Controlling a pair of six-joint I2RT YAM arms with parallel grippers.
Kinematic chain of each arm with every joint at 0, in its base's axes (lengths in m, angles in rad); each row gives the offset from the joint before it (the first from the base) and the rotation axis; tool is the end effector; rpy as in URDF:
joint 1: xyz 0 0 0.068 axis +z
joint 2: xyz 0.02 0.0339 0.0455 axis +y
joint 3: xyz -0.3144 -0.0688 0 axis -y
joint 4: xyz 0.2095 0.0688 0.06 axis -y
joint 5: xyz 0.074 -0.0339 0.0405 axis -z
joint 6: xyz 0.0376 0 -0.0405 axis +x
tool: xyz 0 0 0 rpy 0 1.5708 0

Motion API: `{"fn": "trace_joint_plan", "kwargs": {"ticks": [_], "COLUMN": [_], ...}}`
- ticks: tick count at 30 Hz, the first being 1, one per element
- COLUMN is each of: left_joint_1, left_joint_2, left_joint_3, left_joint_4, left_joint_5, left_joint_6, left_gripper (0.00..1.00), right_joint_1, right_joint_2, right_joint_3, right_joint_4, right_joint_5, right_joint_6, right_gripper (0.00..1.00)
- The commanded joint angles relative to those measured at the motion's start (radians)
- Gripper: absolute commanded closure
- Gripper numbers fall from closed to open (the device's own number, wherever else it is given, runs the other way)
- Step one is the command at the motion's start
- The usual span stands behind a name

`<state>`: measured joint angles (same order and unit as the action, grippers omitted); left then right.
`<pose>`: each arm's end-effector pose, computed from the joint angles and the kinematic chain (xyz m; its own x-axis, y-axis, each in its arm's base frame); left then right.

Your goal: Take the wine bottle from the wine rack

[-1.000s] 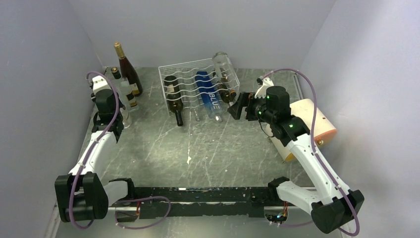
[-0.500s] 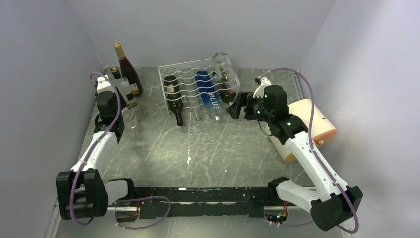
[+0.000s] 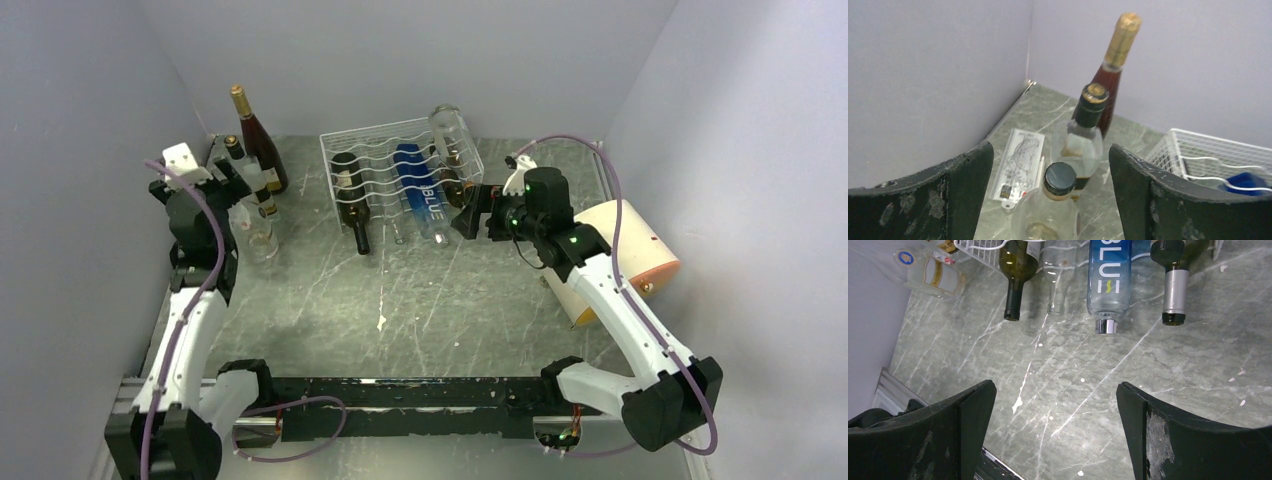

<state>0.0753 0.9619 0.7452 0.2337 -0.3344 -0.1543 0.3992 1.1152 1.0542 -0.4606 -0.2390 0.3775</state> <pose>0.1658 0.0249 0.3868 0.0780 -0.1397 -0.9871 -0.3909 0.9065 -0.1592 0.1718 0.0822 0.3879 -0.6357 0.1205 -0.7625 -0.3576 0.8294 0.4292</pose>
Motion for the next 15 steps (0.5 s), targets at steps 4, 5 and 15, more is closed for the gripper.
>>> {"fn": "trace_joint_plan", "kwargs": {"ticks": [4,5,15], "left_joint_1": [-0.091,-0.123,-0.416], "left_joint_2": [-0.18,-0.19,-0.126], "left_joint_3": [0.037,0.035,0.054], "left_joint_4": [0.029,0.037,0.053], "left_joint_5": [0.259,0.307,0.637], "left_joint_6": [0.056,0.078,0.095], "left_gripper": [0.11,0.11,0.16], "right_joint_1": [-0.003,-0.003,-0.026], "right_joint_2": [0.066,0.076,0.253], "right_joint_3": [0.041,0.044,0.094], "right_joint_4": [0.043,0.053,0.251], "right_joint_5": [0.085,0.112,0.16], "right_joint_6": [0.038,0.036,0.023], "right_gripper": [0.06,0.06,0.02]}}
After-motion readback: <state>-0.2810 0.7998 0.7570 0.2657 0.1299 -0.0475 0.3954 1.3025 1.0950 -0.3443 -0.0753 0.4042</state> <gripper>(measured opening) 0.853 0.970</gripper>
